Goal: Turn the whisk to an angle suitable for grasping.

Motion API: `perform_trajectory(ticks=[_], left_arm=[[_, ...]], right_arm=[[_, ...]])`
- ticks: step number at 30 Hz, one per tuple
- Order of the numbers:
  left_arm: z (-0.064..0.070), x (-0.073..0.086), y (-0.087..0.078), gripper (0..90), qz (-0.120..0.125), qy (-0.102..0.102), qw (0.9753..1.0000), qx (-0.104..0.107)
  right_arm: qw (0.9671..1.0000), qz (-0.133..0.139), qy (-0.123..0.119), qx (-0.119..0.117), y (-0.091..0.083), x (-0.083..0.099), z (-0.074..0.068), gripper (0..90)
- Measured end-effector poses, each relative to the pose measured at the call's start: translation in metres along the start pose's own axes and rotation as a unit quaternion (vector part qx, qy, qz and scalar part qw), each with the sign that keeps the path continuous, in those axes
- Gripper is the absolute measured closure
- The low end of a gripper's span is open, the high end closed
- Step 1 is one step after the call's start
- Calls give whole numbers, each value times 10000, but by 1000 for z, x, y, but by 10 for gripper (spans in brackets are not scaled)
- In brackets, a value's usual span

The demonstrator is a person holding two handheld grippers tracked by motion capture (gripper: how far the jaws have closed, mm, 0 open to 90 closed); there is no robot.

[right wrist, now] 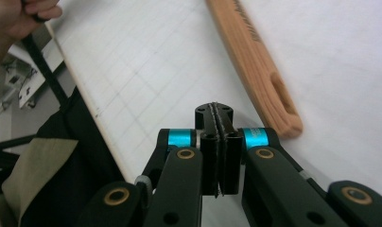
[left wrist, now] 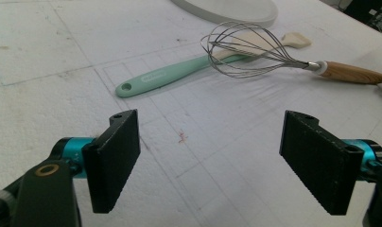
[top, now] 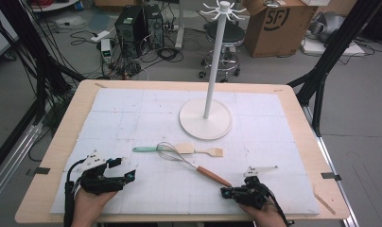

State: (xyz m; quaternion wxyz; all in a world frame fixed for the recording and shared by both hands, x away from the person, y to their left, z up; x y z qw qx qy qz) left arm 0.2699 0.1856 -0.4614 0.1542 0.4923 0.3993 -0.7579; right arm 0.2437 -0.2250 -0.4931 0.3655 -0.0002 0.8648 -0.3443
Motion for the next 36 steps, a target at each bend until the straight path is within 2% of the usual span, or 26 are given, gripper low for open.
perform_trajectory(ticks=[8,16,27,36], left_arm=[[0,0,1,216,-17,9,10000,-4],[1,0,1,216,-19,-1,10000,-2],[1,1,2,216,-44,-3,10000,6],[1,2,3,216,-48,-2,10000,-2]], right_arm=[[9992,116,374,38,-5,-4,14,895],[9985,37,473,286,-7,-10,16,895],[9959,42,675,604,-11,-24,35,896],[9940,79,798,739,-10,-35,46,896]])
Point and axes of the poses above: each handheld gripper's, and its own axes: y roughly forward along the jaws, x roughly out of its underside, z roughly to its right, the point moved 5 cm from there along y, roughly forward along the jaws, and after that the axes turned 2 degrees about y, right-handed, at the moved point
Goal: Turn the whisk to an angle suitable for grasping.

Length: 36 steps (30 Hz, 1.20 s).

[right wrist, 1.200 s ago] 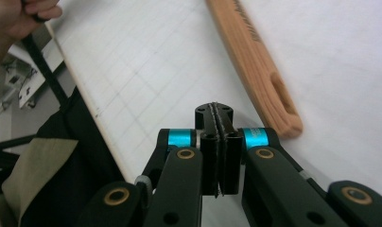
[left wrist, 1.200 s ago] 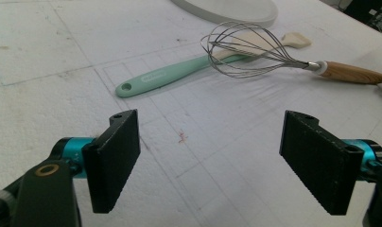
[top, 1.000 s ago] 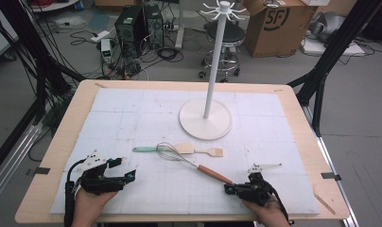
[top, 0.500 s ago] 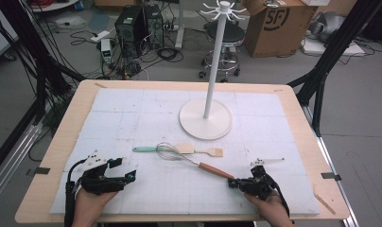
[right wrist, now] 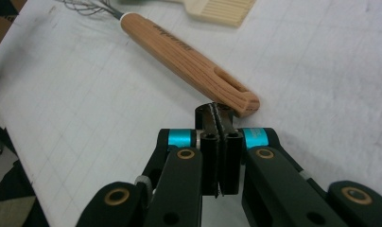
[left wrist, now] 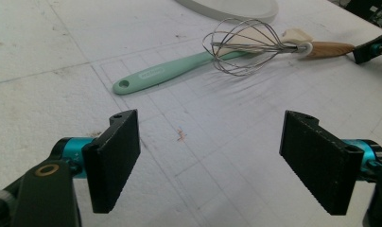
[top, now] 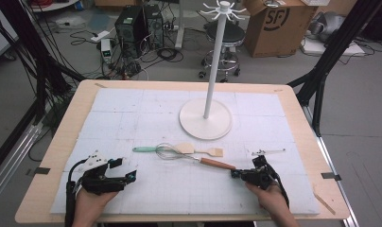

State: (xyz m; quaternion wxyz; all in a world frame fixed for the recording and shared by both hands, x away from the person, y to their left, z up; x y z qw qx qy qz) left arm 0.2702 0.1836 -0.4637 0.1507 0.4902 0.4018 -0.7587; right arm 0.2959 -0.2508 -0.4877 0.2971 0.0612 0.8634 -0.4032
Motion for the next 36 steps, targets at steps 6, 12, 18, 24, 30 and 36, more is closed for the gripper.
perform_trajectory(ticks=[6,12,18,24,30,36], left_arm=[[1,0,1,216,-7,20,10000,6],[1,1,2,216,-43,36,10000,8],[1,1,2,216,-49,12,10000,6],[1,1,2,216,-42,10,10000,17],[1,1,3,216,-66,18,10000,4],[2,1,4,216,-85,12,10000,17]], right_arm=[[10000,-22,62,-4,4,-10,6,895],[9999,2,122,-46,6,-14,10,896],[9995,-21,150,-273,2,-12,8,895],[9960,130,689,-548,-17,-11,31,895],[9949,39,817,-592,-18,-11,39,895],[9943,-36,909,-563,-10,-15,42,896]])
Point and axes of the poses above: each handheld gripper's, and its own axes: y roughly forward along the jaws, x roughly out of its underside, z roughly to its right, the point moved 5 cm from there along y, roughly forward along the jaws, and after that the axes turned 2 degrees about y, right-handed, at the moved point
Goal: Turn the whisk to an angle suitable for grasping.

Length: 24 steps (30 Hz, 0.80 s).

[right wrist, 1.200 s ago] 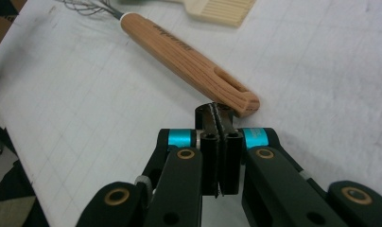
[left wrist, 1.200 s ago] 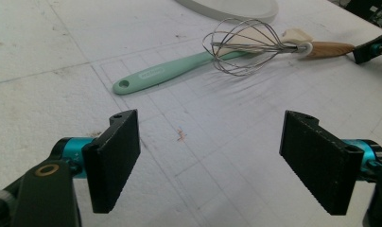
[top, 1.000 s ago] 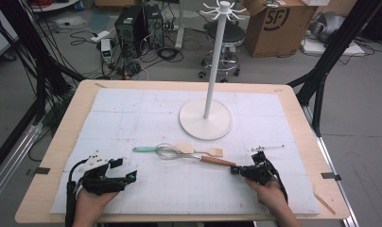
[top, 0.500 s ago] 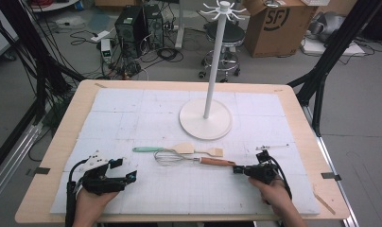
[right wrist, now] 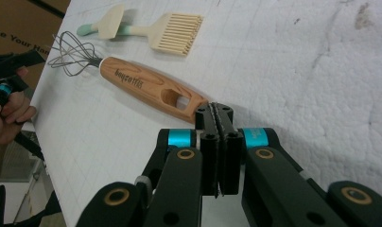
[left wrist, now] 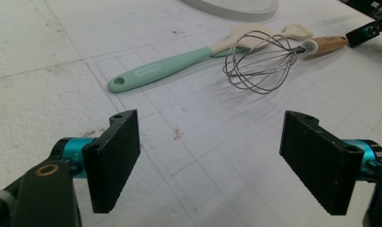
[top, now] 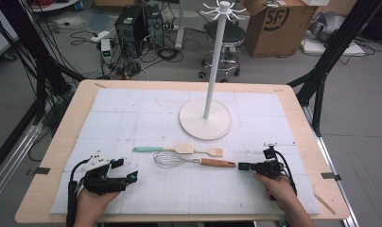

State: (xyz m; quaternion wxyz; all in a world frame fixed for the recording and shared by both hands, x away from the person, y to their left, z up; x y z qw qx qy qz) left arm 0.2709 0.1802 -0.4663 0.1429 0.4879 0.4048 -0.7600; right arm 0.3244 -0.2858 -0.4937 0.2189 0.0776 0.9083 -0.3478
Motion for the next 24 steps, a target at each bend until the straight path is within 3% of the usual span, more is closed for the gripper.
perform_trajectory(ticks=[5,24], left_arm=[[0,0,1,216,-3,5,10000,-4],[0,0,0,216,12,7,10000,4]], right_arm=[[9999,-11,148,-31,3,-5,1,896],[9999,-49,114,-41,31,-11,-21,895]])
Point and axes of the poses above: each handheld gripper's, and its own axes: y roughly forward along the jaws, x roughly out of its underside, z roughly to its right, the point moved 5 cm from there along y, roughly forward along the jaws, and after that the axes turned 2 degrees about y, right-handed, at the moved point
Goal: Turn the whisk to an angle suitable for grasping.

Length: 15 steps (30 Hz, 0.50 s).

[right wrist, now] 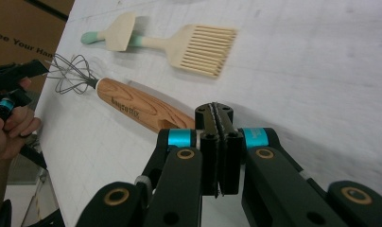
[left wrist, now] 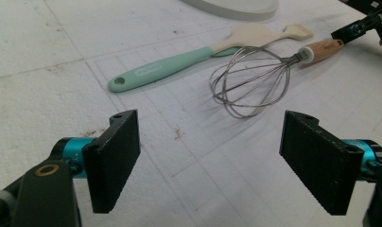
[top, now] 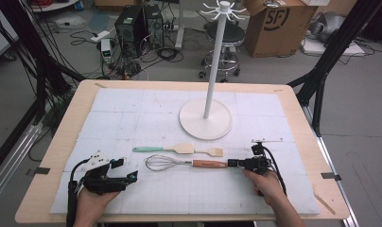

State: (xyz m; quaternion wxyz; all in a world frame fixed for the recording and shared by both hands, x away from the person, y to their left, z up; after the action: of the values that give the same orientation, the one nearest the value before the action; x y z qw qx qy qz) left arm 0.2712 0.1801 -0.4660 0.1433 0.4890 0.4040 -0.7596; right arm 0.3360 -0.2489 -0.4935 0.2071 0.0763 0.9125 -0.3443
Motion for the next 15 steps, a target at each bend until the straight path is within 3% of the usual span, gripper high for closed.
perform_trajectory(ticks=[6,15], left_arm=[[0,-1,-2,216,31,24,10000,4],[0,-2,-3,216,62,27,10000,15]], right_arm=[[9999,35,105,-35,15,-2,-11,895],[10000,3,-26,-40,38,-4,-30,895]])
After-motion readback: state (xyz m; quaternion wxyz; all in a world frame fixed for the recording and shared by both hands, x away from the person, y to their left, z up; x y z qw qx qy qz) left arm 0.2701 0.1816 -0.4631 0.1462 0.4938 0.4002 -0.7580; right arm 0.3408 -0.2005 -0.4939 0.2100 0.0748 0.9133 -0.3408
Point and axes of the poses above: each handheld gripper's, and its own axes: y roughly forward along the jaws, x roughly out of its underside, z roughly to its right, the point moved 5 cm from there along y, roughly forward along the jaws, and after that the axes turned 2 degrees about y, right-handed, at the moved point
